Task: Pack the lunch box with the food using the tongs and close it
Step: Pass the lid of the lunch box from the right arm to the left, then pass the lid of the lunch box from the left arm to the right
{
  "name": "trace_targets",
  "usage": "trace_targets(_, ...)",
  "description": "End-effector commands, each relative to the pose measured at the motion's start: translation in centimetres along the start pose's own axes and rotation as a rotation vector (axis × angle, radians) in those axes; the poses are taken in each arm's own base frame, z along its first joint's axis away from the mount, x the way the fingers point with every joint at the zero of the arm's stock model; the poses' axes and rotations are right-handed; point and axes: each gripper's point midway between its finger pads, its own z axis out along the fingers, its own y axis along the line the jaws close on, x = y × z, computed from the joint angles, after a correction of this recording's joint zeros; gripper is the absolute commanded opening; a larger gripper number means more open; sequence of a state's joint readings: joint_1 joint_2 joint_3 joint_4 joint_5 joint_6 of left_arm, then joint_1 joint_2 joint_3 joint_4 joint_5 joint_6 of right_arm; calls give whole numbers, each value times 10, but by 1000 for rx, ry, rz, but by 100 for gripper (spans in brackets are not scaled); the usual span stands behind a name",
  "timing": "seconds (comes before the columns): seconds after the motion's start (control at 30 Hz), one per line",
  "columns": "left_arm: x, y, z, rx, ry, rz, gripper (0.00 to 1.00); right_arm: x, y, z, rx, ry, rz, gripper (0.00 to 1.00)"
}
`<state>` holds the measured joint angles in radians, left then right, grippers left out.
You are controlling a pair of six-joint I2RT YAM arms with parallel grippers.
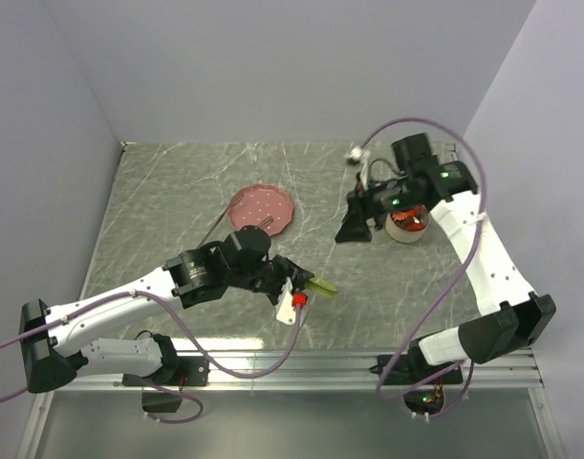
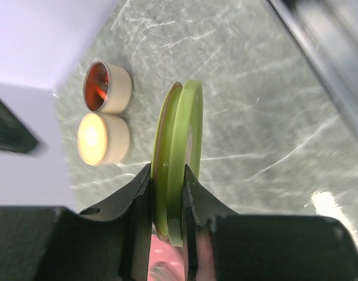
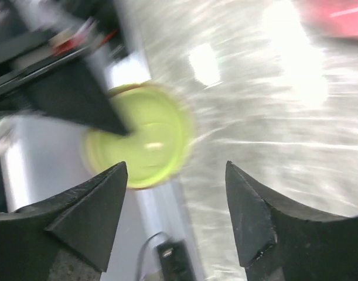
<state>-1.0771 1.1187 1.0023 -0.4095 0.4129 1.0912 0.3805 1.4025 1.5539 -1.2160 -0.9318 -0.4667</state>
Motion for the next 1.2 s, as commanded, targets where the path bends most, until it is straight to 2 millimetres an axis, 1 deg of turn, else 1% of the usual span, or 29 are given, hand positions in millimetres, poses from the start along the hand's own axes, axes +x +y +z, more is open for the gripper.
trace_targets(0.0, -17, 22, -7, -59, -29, -247, 0, -42, -16, -43, 158, -171, -66, 77)
trace_targets(0.03, -16, 24, -6, -60, -34, -309, 0, -44, -25, -56, 219, -202, -51, 78)
trace_targets(0.07, -19, 28, -8, -75, -51, -439, 0, -52, -34, -63, 268, -238, -64, 79)
trace_targets(0.1, -11, 35, -8, -87, -62, -523, 0, -52, -39, -68, 300, -257, -39, 82)
trace_targets(0.13, -8, 39, -8, -94, -70, -592, 0, -49, -45, -75, 336, -273, -20, 83)
trace_targets(0.17, -9, 47, -11, -112, -85, -720, 0, -50, -54, -80, 380, -291, -18, 85)
trace_targets(0.2, 5, 58, -10, -148, -74, -807, 0, -49, -57, -83, 399, -302, 3, 87)
trace_targets(0.23, 8, 62, -11, -150, -82, -882, 0, -45, -60, -84, 416, -302, 14, 88)
trace_targets(0.27, 4, 74, -14, -158, -108, -978, 0, -42, -67, -88, 456, -303, 24, 88)
trace_targets(0.3, 20, 79, -12, -166, -90, -1056, 0, -39, -71, -89, 472, -301, 44, 97)
trace_targets(0.33, 22, 83, -12, -152, -103, -1112, 0, -36, -75, -89, 476, -294, 55, 100)
trace_targets(0.37, 35, 93, -14, -170, -106, -1231, 0, -32, -77, -90, 479, -286, 75, 100)
trace_targets(0.4, 40, 97, -14, -166, -117, -1282, 0, -30, -78, -89, 475, -282, 90, 100)
trace_targets(0.43, 36, 104, -16, -145, -164, -1358, 0, -25, -81, -86, 465, -270, 113, 100)
trace_targets(0.47, 40, 107, -16, -143, -179, -1405, 0, -24, -82, -84, 460, -269, 121, 100)
trace_targets(0.5, 50, 111, -18, -149, -195, -1448, 0, -18, -85, -80, 453, -264, 152, 100)
trace_targets(0.53, 50, 117, -18, -155, -232, -1493, 0, -20, -88, -78, 452, -277, 156, 100)
trace_targets(0.63, 55, 124, -18, -171, -266, -1579, 0, -16, -96, -69, 437, -292, 206, 91)
trace_targets(0.67, 56, 126, -17, -169, -291, -1594, 0, -15, -97, -68, 438, -296, 220, 87)
trace_targets(0.7, 60, 127, -17, -167, -300, -1627, 0, -15, -99, -67, 441, -297, 223, 84)
trace_targets(0.73, 63, 122, -14, -150, -312, -1693, 0, -15, -101, -66, 440, -300, 223, 82)
trace_targets(0.77, 65, 122, -14, -144, -326, -1717, 0, -15, -102, -65, 438, -300, 225, 78)
trace_targets(0.8, 65, 126, -15, -141, -360, -1715, 0, -15, -102, -63, 432, -308, 244, 76)
trace_targets(0.87, 71, 122, -10, -128, -360, -1767, 0, -14, -104, -57, 435, -302, 250, 74)
trace_targets(0.93, 73, 123, -8, -128, -366, -1773, 0, -17, -105, -56, 429, -306, 254, 74)
trace_targets(1.03, 76, 125, -7, -126, -381, -1794, 0, -21, -107, -56, 430, -338, 319, 82)
trace_targets(1.07, 80, 126, -6, -133, -382, -1807, 0, -22, -106, -55, 420, -349, 374, 88)
trace_targets(1.13, 83, 127, -7, -137, -386, -1824, 0, -24, -107, -53, 413, -367, 409, 93)
trace_targets(1.17, 88, 127, -7, -143, -385, -1837, 0, -23, -103, -50, 384, -363, 405, 94)
